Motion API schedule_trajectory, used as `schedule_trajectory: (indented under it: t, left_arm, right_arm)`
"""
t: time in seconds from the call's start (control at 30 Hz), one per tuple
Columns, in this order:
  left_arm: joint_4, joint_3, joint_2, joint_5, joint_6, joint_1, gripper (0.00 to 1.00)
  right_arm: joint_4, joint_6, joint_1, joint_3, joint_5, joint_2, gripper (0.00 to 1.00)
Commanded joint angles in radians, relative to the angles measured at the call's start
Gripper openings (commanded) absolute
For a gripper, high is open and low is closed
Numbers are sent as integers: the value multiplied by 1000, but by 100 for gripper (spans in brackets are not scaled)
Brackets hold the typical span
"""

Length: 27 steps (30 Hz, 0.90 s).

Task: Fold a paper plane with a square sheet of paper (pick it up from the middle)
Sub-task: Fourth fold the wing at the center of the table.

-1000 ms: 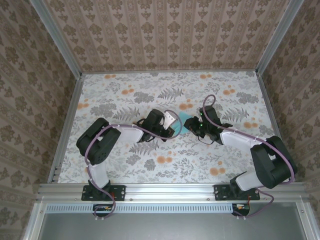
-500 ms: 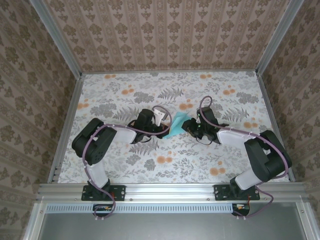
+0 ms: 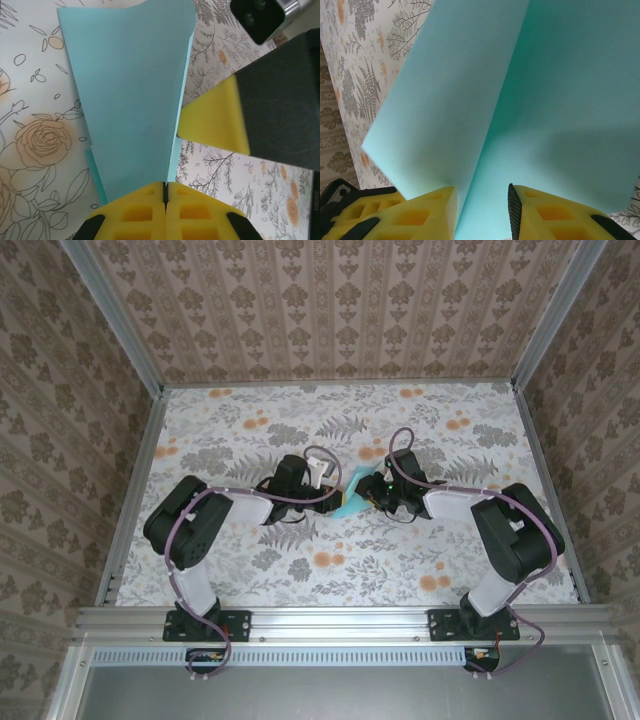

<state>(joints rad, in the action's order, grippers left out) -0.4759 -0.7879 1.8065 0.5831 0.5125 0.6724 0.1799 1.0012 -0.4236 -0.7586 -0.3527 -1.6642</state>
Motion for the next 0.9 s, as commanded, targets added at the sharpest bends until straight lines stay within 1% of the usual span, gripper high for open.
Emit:
schedule_trajectory:
  t: [0.0,0.13,0.17,0.27,0.37,0.63,0.7,0.87]
  left_arm:
    - [18,-25,30,49,39,-7,0]
    - [22,-36,44,54,44,-7,0]
    - [27,-40,47,83,44,-8,0]
    - [33,-47,56,92,41,-10,2]
    - [34,-55,63,99,34,-11,8]
    - [21,-59,74,89,-48,-13,29]
    - [9,-63,79,89,-68,-12,31]
    - [6,-71,92,74,-114,-11,32]
  right_arm:
    - [28,-9,-6,-30,-29,-30,36]
    - [37,-15,-5,-37,-34,-50,37]
    - [39,-16,-4,-36,-34,-49,37]
    - [33,-19,-4,-34,-31,-51,37]
    - [30,-18,-3,-30,-28,-54,38]
    - [30,-20,-2,-30,-28,-55,38]
    - [24,-21,-3,-33,-30,-57,38]
    - [26,-21,-2,-38,-36,-60,38]
